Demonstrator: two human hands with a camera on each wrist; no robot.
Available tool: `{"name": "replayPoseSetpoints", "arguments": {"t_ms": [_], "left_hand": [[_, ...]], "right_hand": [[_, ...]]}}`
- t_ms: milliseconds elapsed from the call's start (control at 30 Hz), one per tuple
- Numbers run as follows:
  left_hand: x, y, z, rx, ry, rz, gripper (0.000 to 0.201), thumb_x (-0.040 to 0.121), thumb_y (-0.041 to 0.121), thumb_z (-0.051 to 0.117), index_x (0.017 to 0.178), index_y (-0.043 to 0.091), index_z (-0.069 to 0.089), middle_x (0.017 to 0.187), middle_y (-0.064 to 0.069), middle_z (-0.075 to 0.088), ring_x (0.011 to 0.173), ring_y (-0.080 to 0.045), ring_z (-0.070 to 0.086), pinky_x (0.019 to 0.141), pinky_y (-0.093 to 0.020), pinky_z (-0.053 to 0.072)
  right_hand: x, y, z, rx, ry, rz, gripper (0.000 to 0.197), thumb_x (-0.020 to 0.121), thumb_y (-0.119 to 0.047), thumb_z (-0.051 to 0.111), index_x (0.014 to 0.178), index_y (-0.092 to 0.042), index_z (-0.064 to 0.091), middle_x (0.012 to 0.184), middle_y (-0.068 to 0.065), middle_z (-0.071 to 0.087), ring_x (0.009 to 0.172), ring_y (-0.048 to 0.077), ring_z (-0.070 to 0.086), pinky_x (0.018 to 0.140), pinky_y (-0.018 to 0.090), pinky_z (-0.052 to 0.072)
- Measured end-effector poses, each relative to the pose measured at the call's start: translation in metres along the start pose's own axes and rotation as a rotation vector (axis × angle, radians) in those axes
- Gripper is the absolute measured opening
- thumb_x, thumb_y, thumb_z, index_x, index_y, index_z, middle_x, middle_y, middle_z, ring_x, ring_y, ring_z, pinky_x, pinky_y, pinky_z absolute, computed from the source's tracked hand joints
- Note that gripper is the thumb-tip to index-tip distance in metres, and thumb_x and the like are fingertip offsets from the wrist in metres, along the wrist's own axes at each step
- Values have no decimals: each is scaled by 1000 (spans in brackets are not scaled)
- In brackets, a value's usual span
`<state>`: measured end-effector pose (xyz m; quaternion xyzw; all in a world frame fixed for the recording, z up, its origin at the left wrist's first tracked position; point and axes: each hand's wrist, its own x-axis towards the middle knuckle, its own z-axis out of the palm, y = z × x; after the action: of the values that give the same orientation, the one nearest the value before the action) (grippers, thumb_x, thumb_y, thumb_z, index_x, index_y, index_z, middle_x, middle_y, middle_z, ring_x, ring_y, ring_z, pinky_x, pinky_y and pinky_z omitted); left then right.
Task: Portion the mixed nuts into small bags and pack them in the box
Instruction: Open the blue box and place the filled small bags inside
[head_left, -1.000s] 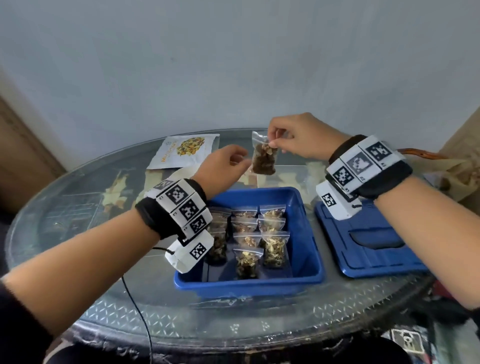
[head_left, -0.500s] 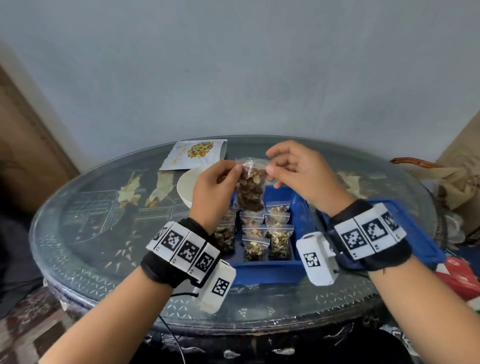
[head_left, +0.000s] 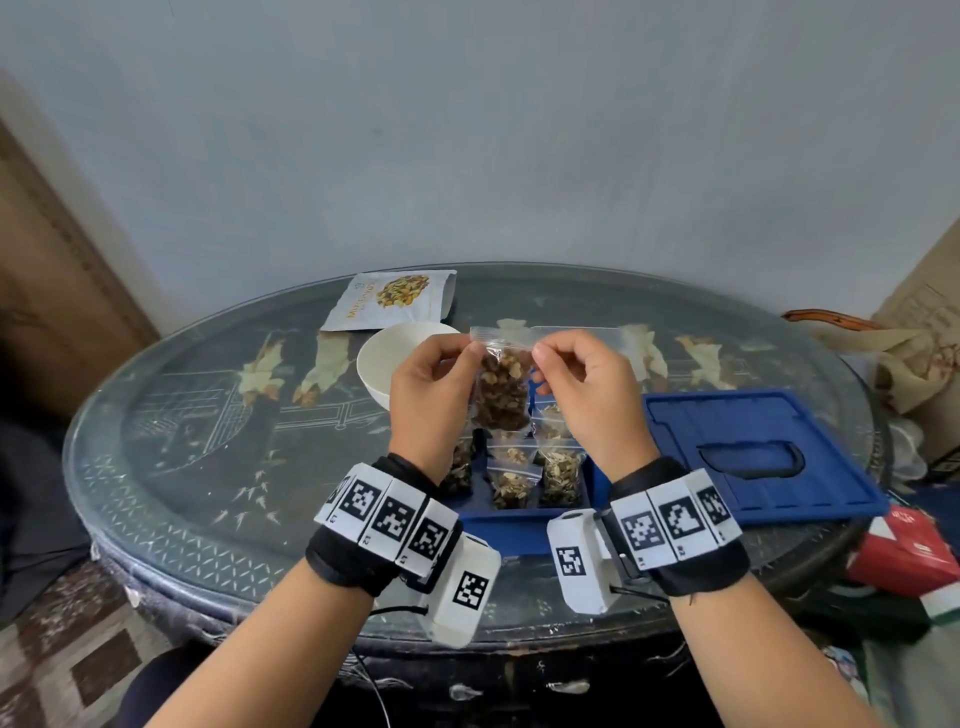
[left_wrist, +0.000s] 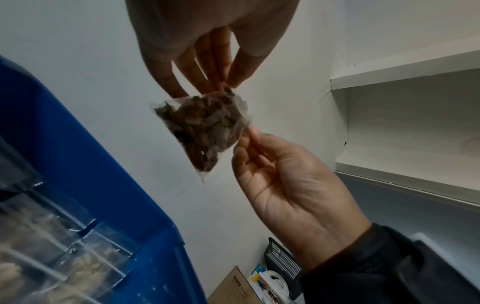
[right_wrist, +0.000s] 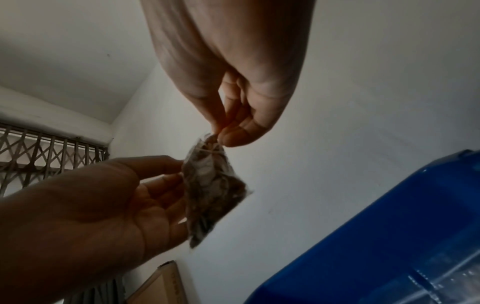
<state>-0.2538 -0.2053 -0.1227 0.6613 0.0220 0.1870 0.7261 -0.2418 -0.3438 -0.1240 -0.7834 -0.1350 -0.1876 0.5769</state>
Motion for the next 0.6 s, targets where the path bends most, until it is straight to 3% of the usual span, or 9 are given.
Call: {"name": "replayPoseSetpoints", "arguments": {"t_ms": [100,167,300,400,600], "left_hand": [[-2,-1,2,13,6,35,14,89,9,59,76,15,61,70,3,60,68,-11,54,69,-28,46],[-2,-3,2,4,-8,20,15,90,10,57,76,15,60,70,4,59,67,-10,53,68,-27,44],[-2,-7,-2,-43,-67,-51,8,85,24,64,79,19,67,78,-1,65,77,-16,58,75,-34,46],[-4,-8,-4,-76,-97,-92,11,87,18,63,78,18,69,73,3,68,75,-14,60,74,-30,48],[-5,-11,-4,16,-34,-39,14,89,11,60,78,16,66,71,5,66,69,-8,60,70,-21,50]], "right_hand": [[-2,1,4,-21,14,-16,10,91,-8,55,84,-12,59,73,-7,60,74,22,63,69,31,53],[-4,1,5,-6,21,-5,9,92,-9,55,85,-13,59,74,-7,61,75,22,63,70,29,52],[-8,2,4,33,8,33,9,93,-10,53,88,-10,61,74,-6,62,69,5,62,68,24,54],[-11,2,3,61,-14,45,8,93,-7,53,90,-7,61,74,-8,61,65,-3,60,64,14,51],[-13,2,5,45,-56,54,7,91,-12,56,92,-11,62,78,-8,63,74,6,60,73,25,54]]}}
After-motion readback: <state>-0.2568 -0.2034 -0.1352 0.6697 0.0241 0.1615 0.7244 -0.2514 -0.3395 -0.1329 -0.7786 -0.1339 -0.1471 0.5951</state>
